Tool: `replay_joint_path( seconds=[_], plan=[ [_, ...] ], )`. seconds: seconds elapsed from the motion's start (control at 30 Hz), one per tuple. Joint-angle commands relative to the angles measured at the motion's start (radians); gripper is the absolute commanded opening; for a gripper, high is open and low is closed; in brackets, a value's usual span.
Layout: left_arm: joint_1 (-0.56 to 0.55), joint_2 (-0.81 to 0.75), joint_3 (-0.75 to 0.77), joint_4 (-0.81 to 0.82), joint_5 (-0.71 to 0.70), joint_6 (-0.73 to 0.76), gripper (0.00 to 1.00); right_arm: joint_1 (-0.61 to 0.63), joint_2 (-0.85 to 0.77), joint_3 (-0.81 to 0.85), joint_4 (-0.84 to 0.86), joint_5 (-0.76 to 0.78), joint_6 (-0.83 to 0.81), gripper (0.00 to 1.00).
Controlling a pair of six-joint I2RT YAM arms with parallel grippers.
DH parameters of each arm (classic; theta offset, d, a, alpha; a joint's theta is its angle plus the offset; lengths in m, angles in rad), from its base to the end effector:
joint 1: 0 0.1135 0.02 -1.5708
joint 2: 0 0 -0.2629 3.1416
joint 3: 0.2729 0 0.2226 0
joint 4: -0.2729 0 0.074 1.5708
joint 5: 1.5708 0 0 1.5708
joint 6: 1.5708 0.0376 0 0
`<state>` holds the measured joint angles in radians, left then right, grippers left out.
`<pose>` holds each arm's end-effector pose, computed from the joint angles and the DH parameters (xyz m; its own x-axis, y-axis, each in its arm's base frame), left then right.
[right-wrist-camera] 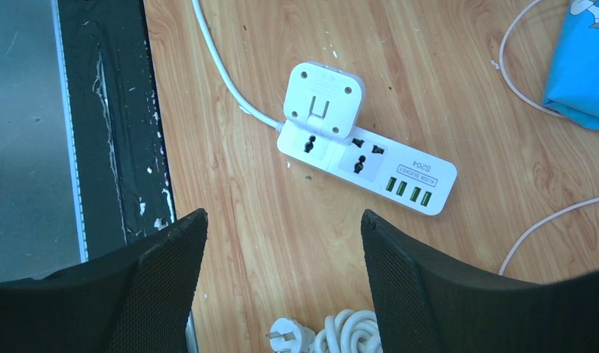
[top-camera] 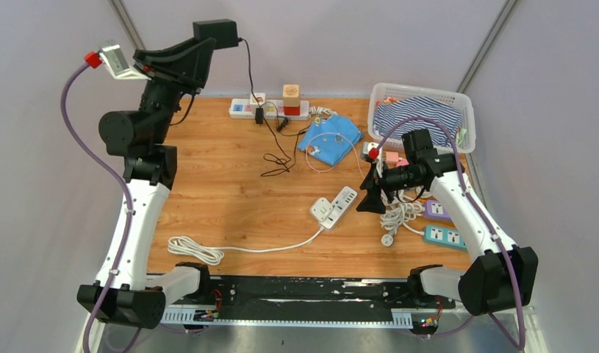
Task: Pull the plug off the socket
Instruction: Place the plug at the center of the board.
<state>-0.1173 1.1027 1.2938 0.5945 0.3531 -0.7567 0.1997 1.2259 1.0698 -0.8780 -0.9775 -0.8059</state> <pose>0.1750 -0.0337 0.5250 0.2686 -0.6803 -0.6819 0.7386 0.5999 -0.3075 0.1906 0.0704 0.3052 -0.2035 -0.4527 -0.8681 -0.9722 0.1982 0.1245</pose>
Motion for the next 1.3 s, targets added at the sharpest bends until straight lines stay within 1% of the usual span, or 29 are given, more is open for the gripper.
replay_joint_path(
  seconds=[0.0,0.2,0.33,0.5,0.53,0.77,0.83,0.97,1.03,1.1,1.27],
  plan=[
    [0.056,0.014,0.134,-0.027,-0.007,-0.016,0.00,-0.004,-0.013,-0.017,0.020,0.027,0.020,0.77],
    [0.105,0.005,0.267,-0.124,-0.130,0.110,0.00,0.005,-0.006,-0.021,0.026,0.036,0.024,0.77],
    [0.107,-0.005,0.329,-0.174,-0.224,0.222,0.00,0.007,-0.001,-0.023,0.027,0.043,0.025,0.77],
    [0.107,-0.007,0.425,-0.274,-0.345,0.366,0.00,0.010,0.009,-0.024,0.028,0.050,0.025,0.77],
    [0.107,-0.005,0.456,-0.295,-0.351,0.393,0.00,0.010,0.010,-0.025,0.029,0.052,0.025,0.77],
    [0.101,0.014,0.645,-0.481,-0.508,0.539,0.00,0.018,0.024,-0.027,0.030,0.054,0.025,0.76],
    [0.074,0.024,0.700,-0.530,-0.574,0.621,0.00,0.018,0.027,-0.027,0.030,0.054,0.025,0.76],
    [-0.075,0.014,0.762,-0.541,-0.722,0.879,0.00,0.021,0.037,-0.027,0.030,0.055,0.025,0.76],
    [-0.128,-0.010,0.763,-0.537,-0.751,0.959,0.00,0.025,0.044,-0.027,0.030,0.059,0.025,0.76],
    [-0.160,-0.041,0.732,-0.524,-0.751,0.991,0.00,0.034,0.053,-0.027,0.030,0.065,0.026,0.76],
    [-0.170,-0.082,0.613,-0.457,-0.776,1.035,0.00,0.043,0.060,-0.027,0.030,0.074,0.031,0.76]
  ],
)
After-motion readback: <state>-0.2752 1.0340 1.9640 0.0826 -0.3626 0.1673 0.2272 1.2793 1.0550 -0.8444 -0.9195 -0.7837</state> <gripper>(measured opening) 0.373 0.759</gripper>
